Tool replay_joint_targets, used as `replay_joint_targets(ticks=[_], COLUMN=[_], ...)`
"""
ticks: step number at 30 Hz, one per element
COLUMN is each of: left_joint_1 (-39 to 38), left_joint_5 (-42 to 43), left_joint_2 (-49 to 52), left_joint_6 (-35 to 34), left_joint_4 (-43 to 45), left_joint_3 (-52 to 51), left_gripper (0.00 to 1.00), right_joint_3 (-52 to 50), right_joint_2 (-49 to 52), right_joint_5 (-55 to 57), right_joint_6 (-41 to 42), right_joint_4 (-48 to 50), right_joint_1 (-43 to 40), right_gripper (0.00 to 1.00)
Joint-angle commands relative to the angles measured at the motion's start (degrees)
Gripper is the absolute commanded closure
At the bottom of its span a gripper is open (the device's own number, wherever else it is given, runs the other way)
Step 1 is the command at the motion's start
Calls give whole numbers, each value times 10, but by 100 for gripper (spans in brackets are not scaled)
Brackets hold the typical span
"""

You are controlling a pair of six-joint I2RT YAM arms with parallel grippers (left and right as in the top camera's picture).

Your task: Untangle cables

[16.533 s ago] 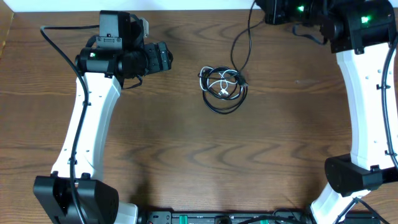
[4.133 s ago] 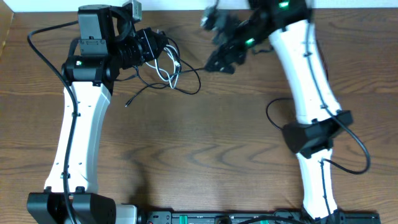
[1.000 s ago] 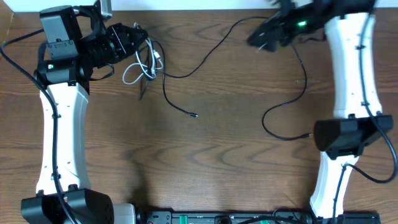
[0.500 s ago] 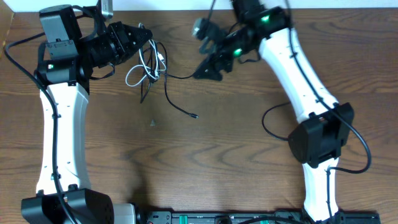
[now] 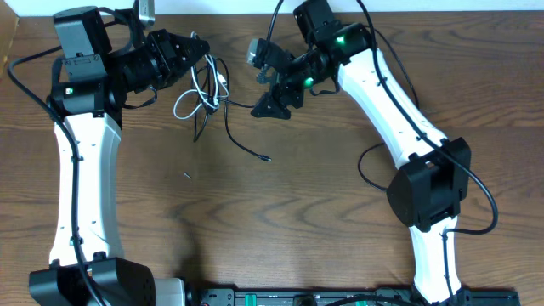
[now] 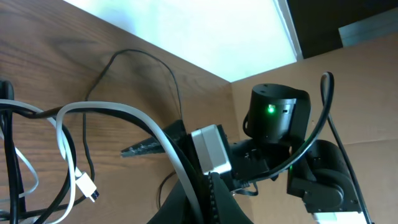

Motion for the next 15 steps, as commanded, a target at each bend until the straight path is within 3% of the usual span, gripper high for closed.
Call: replay_joint_targets(ticks=[1,11,15], left_joint_1=[0,0,0], left_joint_5=[18,18,18], left_joint_2=[-16,-16,-16], left_joint_6=[-1,-1,-1], left_joint_4=[3,3,3], left_joint_3=[7,7,7], left_gripper=[93,93,93], right_joint_3=[-4,-4,-4], right_joint_2=[23,88,96], right_joint_5=[-16,-16,-16], right_joint_6=[0,51,51], right_joint_4=[15,112,140], right_joint_1=[19,41,50], right_gripper=[10,13,27])
